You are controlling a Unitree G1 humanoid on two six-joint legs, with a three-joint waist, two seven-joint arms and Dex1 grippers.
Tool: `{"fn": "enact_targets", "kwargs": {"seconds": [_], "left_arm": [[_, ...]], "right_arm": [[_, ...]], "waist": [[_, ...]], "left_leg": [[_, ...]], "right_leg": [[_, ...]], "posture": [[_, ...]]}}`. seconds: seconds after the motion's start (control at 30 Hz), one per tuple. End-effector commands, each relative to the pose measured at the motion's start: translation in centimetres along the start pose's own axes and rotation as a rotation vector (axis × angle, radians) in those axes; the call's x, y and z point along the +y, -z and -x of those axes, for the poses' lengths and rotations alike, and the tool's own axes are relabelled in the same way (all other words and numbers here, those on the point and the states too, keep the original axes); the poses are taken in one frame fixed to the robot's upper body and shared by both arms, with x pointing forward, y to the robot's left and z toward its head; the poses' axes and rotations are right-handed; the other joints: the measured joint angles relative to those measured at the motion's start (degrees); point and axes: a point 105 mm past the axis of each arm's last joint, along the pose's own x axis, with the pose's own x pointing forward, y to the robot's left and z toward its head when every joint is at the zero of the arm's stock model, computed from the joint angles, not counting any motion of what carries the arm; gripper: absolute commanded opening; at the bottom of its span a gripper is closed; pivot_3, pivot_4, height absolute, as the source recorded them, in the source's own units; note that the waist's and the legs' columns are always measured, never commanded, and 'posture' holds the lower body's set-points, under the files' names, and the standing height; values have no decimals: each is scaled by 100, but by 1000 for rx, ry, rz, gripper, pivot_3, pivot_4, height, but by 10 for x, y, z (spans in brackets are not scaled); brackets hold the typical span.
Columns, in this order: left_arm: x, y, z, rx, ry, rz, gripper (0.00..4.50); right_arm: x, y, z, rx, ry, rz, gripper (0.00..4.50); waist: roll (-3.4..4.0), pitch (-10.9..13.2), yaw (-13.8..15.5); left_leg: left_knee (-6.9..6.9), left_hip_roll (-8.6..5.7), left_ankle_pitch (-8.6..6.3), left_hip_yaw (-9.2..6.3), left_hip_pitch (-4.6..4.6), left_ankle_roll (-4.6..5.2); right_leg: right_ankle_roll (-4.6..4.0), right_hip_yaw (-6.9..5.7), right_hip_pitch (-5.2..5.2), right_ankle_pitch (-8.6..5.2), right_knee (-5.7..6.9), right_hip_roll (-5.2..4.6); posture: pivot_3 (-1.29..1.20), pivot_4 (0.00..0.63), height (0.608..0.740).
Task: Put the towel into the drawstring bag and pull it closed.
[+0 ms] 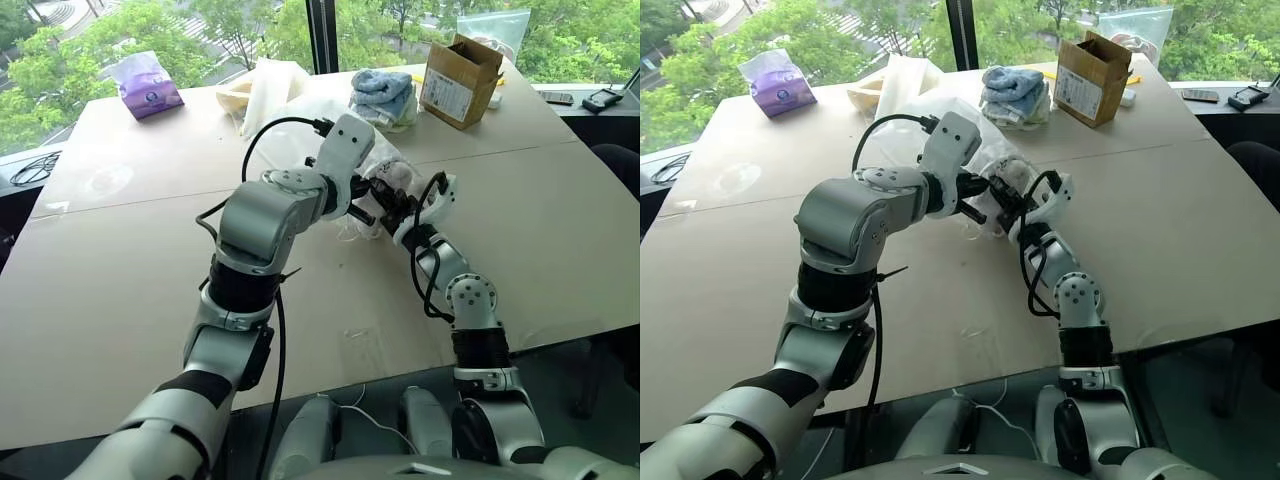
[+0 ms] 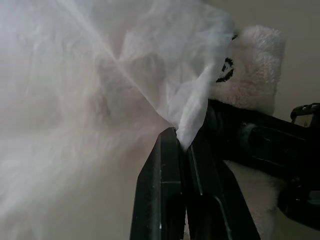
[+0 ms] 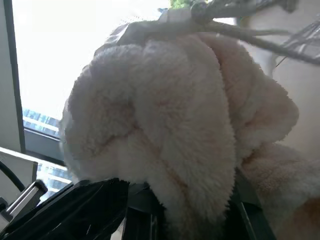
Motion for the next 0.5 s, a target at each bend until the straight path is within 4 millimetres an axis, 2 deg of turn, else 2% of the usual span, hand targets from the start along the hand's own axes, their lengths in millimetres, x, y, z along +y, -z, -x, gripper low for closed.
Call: {"fn": "enact_targets", "kwargs": {"seconds": [0.03, 0.07, 0.13, 0.2, 0.23, 0.27, 0.3, 0.37, 0.4, 0.5], "left_arm": [[-2, -12, 11, -61, 31, 38, 0], [-6, -12, 12, -57, 64, 66, 0], [-9, -13, 15, -65, 101, 83, 0], [-10, -14, 17, -74, 111, 87, 0], [-10, -14, 18, -74, 119, 93, 0], [-12, -14, 18, -73, 129, 94, 0], [-14, -13, 18, -73, 147, 93, 0], [-18, -13, 20, -77, 179, 96, 0], [-20, -13, 21, -76, 188, 100, 0], [-22, -11, 22, -70, 198, 102, 0]], "right_arm": [[66, 33, -10, 120, -260, 32, 25], [64, 30, -11, 103, -249, 23, 25], [45, 16, -17, 31, -139, -106, 25], [53, 38, -8, 211, -212, -67, 25], [60, 53, 1, 313, -270, 8, 25], [63, 60, 6, 359, -294, 41, 25], [58, 52, 2, 312, -258, 15, 25], [38, 22, -12, 158, -138, -81, 25], [34, 18, -13, 148, -121, -96, 25], [53, 40, -1, 301, -248, 14, 25]], "waist": [[0, 1, -11], [1, 1, -45], [1, 1, -43], [0, 1, 3], [1, 1, -1], [1, 1, -23], [1, 1, -26], [2, 0, 15], [1, 0, 32], [1, 0, 50]], "left_leg": [[1, -1, 0, 1, -2, 0], [1, -1, 0, 7, -5, 0], [-5, 1, 0, 5, -3, 0], [-5, 0, 0, 0, -3, 0], [-3, 0, 0, 1, -4, 0], [-2, 0, 0, 3, -4, 0], [-3, 0, 0, 9, -4, 0], [-4, 1, 0, 3, -3, 0], [-3, 1, 0, 1, -3, 0], [4, -4, 0, 1, -4, 0]], "right_leg": [[0, 1, 0, 0, -2, -1], [0, 7, -5, 0, -3, 0], [0, 6, -6, 0, -2, 1], [0, 0, -5, 0, -2, 0], [0, 1, -5, 0, -3, 0], [0, 4, -5, 0, -4, 0], [0, 10, -6, 0, -3, 0], [0, 4, -6, 0, -2, 1], [0, 2, -4, 0, -2, 0], [0, 1, 0, 0, -5, -3]], "posture": [[0, 150, 740], [0, 150, 740], [0, 150, 740], [0, 150, 740], [0, 150, 740], [0, 150, 740], [0, 150, 740], [0, 150, 740], [0, 150, 740], [0, 150, 740]]}}
